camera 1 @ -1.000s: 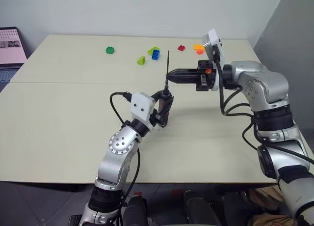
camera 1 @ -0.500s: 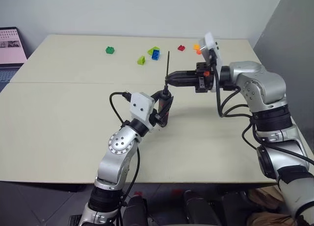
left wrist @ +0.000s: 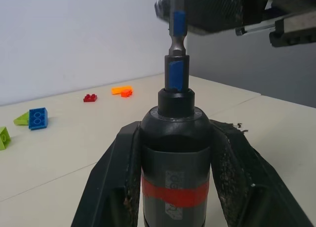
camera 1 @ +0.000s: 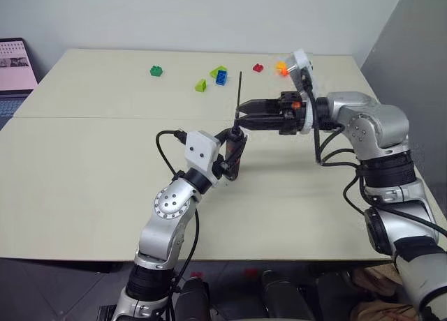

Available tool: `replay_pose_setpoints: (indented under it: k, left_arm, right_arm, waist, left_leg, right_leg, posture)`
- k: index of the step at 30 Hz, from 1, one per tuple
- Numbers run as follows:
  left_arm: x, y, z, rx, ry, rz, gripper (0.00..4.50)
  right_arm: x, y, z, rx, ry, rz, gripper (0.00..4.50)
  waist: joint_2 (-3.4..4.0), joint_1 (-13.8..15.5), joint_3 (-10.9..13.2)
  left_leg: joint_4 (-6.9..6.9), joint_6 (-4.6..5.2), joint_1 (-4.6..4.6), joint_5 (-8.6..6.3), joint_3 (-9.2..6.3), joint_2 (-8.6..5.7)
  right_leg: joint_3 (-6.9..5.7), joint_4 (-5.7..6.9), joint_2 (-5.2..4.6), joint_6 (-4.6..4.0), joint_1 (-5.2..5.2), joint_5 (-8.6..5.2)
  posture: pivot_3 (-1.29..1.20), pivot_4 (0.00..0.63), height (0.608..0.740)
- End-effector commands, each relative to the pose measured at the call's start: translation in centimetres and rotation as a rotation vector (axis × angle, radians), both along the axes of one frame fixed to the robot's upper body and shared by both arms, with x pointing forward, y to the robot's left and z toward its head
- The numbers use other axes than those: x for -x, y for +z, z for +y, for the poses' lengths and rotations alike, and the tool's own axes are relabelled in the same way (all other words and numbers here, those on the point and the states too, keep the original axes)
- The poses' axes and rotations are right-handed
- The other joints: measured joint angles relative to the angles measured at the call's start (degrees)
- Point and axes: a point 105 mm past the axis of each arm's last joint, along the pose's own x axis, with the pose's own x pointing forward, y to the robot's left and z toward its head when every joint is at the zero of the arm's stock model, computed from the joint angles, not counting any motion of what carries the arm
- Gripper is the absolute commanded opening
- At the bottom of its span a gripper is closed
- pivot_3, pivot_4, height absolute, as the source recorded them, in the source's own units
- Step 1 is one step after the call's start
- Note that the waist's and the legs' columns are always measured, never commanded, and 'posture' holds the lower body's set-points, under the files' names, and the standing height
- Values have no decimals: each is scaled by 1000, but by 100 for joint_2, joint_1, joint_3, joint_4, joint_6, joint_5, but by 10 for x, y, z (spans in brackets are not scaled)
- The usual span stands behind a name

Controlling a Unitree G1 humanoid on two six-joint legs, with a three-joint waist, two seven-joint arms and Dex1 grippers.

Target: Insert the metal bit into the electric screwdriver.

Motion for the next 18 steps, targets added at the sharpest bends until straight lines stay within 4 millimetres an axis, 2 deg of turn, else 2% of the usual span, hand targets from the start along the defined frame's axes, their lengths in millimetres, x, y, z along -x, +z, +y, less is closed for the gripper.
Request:
replay_pose_setpoints:
  k: [1,8,11,13,16,18]
  left_arm:
    - [0,4,2,-2,7,-15,1611]
    - [0,5,2,-2,4,-15,1611]
    - [0,4,1,-2,3,-14,1611]
    - [0,5,1,-2,1,-14,1611]
    - [0,5,1,-3,1,-15,1611]
    - [0,5,1,-3,1,-15,1611]
  right_arm:
    - [10,28,2,-68,36,-52,2179]
    - [7,30,5,-70,25,-51,2179]
    - [5,28,8,-60,15,-57,1708]
    - [4,27,9,-50,13,-62,1020]
    - [4,25,10,-40,16,-67,369]
    - [5,24,11,-30,17,-73,116]
  waist:
    - [0,0,0]
    - [0,0,0]
    - [0,0,0]
    - [0,0,0]
    - [0,0,0]
    - [0,0,0]
  left_leg:
    - [0,0,0,0,0,0]
    - [0,0,0,0,0,0]
    - [0,0,0,0,0,0]
    - [0,0,-1,0,0,0]
    - [0,0,-1,0,0,0]
    - [0,0,-1,0,0,0]
  right_leg:
    - [0,0,0,0,0,0]
    - [0,0,0,0,0,0]
    - [0,0,0,0,-1,0]
    - [0,-1,0,0,-1,0]
    - [0,-1,0,0,-1,0]
    - [0,-1,0,0,-1,0]
  posture:
    - [0,150,740]
    - [0,150,740]
    - [0,150,740]
    - [0,150,740]
    - [0,150,740]
    - [0,150,740]
